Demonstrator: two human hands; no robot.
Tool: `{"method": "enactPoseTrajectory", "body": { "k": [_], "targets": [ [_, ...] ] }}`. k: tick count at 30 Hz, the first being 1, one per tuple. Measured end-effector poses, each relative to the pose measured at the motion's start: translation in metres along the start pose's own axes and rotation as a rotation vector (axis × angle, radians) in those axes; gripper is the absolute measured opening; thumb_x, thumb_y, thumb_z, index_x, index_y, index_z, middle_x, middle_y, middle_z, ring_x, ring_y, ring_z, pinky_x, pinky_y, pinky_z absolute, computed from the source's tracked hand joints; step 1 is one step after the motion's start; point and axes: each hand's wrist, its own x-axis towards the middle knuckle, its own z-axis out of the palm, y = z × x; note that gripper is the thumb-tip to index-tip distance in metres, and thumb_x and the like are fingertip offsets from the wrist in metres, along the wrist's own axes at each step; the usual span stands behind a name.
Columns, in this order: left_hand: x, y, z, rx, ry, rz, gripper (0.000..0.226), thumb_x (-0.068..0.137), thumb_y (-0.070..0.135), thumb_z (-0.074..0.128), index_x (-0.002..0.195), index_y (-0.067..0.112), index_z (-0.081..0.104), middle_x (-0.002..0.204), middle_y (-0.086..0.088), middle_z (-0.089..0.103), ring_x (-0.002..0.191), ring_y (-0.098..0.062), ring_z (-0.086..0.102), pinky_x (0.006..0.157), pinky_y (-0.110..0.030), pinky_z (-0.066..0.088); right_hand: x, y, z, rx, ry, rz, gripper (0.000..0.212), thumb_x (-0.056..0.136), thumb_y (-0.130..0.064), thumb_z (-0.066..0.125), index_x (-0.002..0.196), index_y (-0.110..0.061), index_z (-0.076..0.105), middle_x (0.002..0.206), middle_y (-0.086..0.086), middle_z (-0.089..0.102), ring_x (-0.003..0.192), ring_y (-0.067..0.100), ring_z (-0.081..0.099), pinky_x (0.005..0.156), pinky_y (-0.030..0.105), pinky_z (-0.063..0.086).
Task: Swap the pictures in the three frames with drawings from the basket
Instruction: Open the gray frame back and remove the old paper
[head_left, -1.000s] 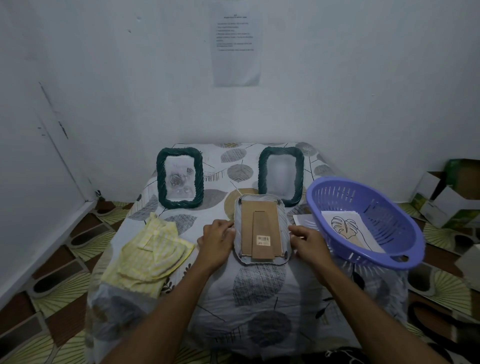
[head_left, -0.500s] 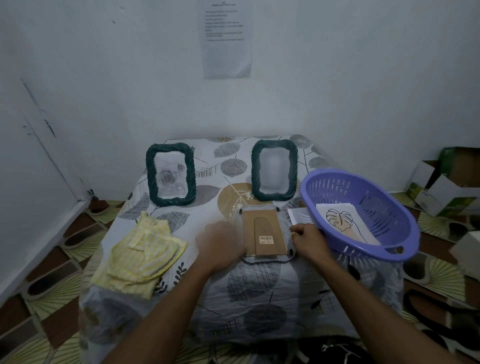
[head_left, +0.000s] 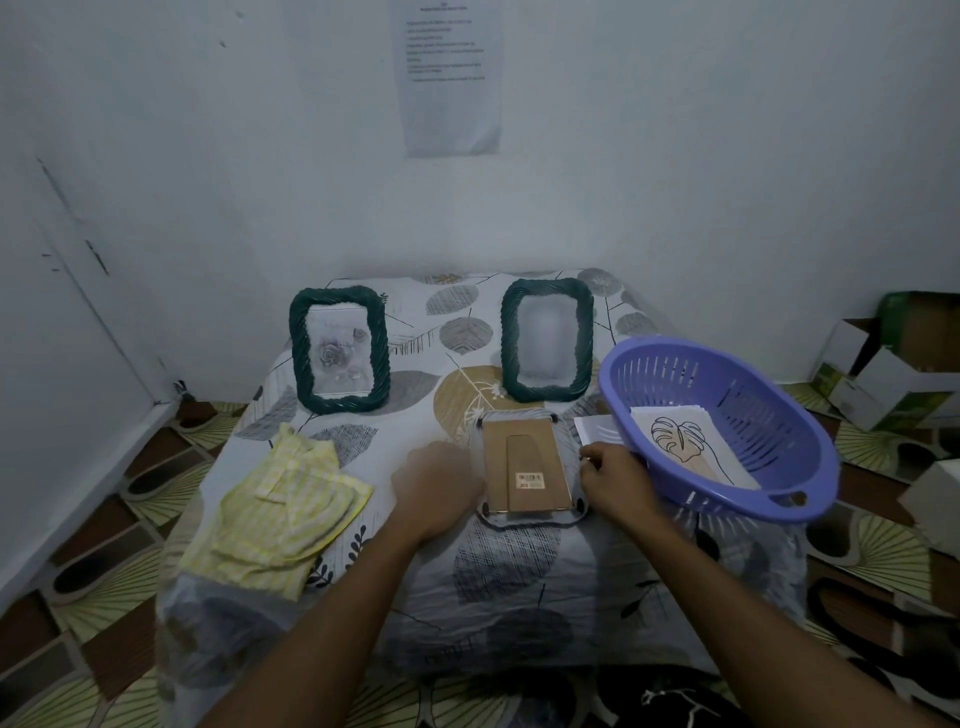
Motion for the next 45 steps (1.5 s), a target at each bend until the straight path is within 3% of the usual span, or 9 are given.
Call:
{"method": "enactPoseTrajectory", "body": {
  "k": [4,8,13,17,25,35,40,45],
  "targets": [
    [0.005,0.016,0.005,0.062,0.154,0.068,0.063,0.083,0.055,0.033,0.134,0.023,0.049,0.136,0.000,0.043,0.127,-0.020,0.031,0.102,-0.040,0.023,0.004,-0.002,0.001,-0.063,0.043,-0.133,0.037,0.093,-0.008,0.048,0.129,-0.007,0.057,0.123,0.015,0.061,0.109,0.028,0.058,0.095,0.036,0.047],
    [0.017,0.040,0.015,0.010,0.094,0.104,0.043,0.093,0.046,0.046,0.127,0.021,0.056,0.145,-0.004,0.040,0.135,-0.022,0.027,0.109,-0.043,0.022,0.007,0.003,0.008,-0.114,0.048,-0.208,0.037,0.097,-0.009,0.043,0.131,-0.008,0.055,0.128,0.012,0.054,0.116,0.027,0.051,0.100,0.033,0.038],
    [0.015,0.049,0.028,-0.126,0.048,0.017,0.051,0.093,0.045,0.049,0.133,0.014,0.052,0.152,-0.010,0.032,0.140,-0.025,0.024,0.115,-0.046,0.022,0.006,0.012,0.016,-0.056,0.083,-0.226,0.035,0.097,-0.009,0.042,0.128,-0.005,0.058,0.124,0.013,0.059,0.113,0.026,0.052,0.098,0.032,0.039],
    [0.014,0.057,0.026,-0.219,0.119,-0.036,0.048,0.092,0.039,0.053,0.127,0.006,0.056,0.154,-0.011,0.027,0.142,-0.023,0.021,0.115,-0.038,0.020,0.007,0.014,0.018,-0.048,0.099,-0.239,0.035,0.096,-0.008,0.043,0.126,-0.004,0.060,0.123,0.013,0.060,0.112,0.026,0.053,0.098,0.031,0.039],
    [0.011,0.058,0.021,-0.242,0.097,-0.020,0.045,0.091,0.042,0.055,0.127,0.015,0.059,0.156,-0.008,0.023,0.142,-0.022,0.020,0.114,-0.038,0.021,0.007,0.015,0.020,-0.019,0.107,-0.248,0.034,0.097,-0.011,0.042,0.125,-0.005,0.060,0.116,0.009,0.059,0.107,0.022,0.052,0.095,0.031,0.040],
    [0.019,0.058,0.014,-0.250,0.131,-0.023,0.041,0.091,0.043,0.055,0.125,0.021,0.061,0.136,-0.006,0.043,0.130,-0.022,0.027,0.109,-0.039,0.029,0.007,0.016,0.021,0.004,0.105,-0.255,0.033,0.098,-0.014,0.041,0.123,-0.005,0.061,0.111,0.008,0.059,0.100,0.018,0.052,0.090,0.030,0.041],
    [0.024,0.063,0.006,-0.482,0.178,-0.021,0.036,0.089,0.015,0.063,0.125,0.017,0.060,0.120,-0.002,0.056,0.097,-0.019,0.058,0.083,-0.025,0.047,0.007,0.016,0.020,0.001,0.103,-0.275,0.032,0.098,-0.012,0.041,0.120,-0.005,0.062,0.108,0.009,0.058,0.095,0.015,0.048,0.086,0.026,0.037],
    [0.024,0.052,0.001,-0.802,0.173,-0.180,0.045,0.086,0.005,0.063,0.127,0.020,0.054,0.115,0.001,0.059,0.104,-0.019,0.057,0.088,-0.040,0.052,0.009,0.019,0.023,-0.021,0.097,-0.276,0.030,0.096,-0.022,0.044,0.118,-0.012,0.062,0.104,0.002,0.056,0.101,0.020,0.052,0.081,0.027,0.036]
  ]
}}
